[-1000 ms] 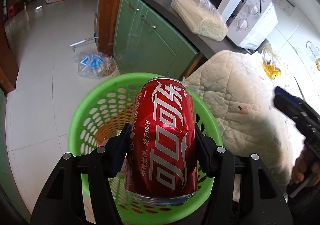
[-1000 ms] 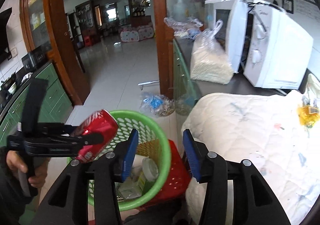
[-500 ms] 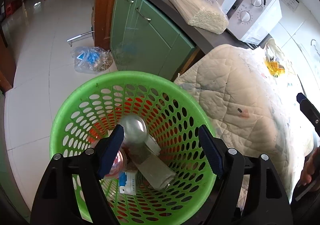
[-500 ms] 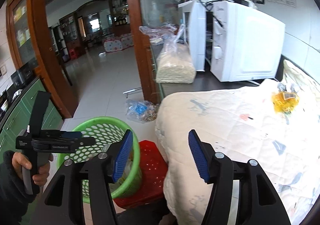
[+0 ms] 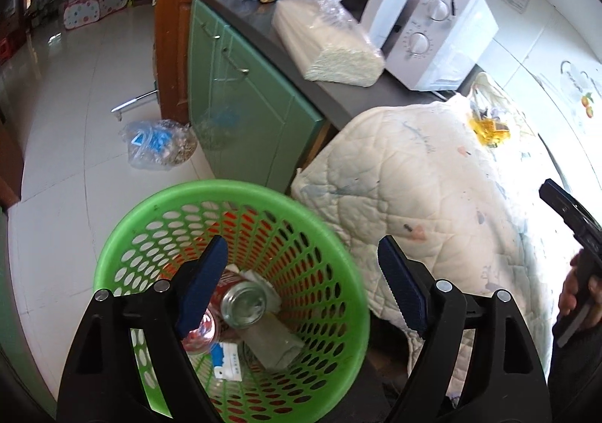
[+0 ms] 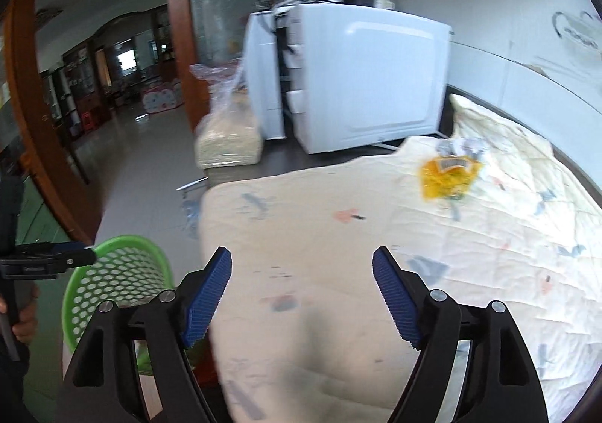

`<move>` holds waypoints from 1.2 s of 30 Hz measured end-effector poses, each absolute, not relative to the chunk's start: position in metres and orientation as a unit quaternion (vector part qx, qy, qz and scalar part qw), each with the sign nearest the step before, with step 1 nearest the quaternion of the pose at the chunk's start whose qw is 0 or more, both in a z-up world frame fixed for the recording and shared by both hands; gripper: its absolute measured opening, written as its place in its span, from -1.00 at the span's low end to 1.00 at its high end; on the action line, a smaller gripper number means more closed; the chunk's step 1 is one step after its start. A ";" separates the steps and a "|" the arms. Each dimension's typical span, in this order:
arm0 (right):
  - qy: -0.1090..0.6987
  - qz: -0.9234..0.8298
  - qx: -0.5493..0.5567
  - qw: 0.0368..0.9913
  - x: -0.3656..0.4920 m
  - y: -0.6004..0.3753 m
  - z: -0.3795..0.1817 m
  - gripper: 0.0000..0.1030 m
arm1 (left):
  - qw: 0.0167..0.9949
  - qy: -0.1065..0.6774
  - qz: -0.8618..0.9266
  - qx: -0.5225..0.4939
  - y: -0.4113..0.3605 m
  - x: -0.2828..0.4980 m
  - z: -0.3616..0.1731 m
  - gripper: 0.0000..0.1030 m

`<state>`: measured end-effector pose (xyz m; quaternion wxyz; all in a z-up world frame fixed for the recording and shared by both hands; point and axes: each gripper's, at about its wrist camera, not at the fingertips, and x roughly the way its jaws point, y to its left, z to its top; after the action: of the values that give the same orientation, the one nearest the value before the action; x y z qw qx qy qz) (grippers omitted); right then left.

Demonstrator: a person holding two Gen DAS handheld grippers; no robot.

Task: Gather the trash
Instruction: 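Return to the mat and grasp the crumpled grey paper with the right tool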

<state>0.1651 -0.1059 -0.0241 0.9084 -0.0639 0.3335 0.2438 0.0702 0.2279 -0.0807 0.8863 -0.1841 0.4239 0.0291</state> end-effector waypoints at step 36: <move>0.444 0.161 0.023 0.881 0.466 -0.221 -0.047 0.47 | 0.888 0.449 -0.074 -0.063 0.102 0.218 -0.060 0.59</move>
<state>0.4662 -0.2208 -0.0468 0.8809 0.0233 0.4444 0.1612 0.2179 0.1017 -0.0603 0.8881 -0.0632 0.4494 -0.0736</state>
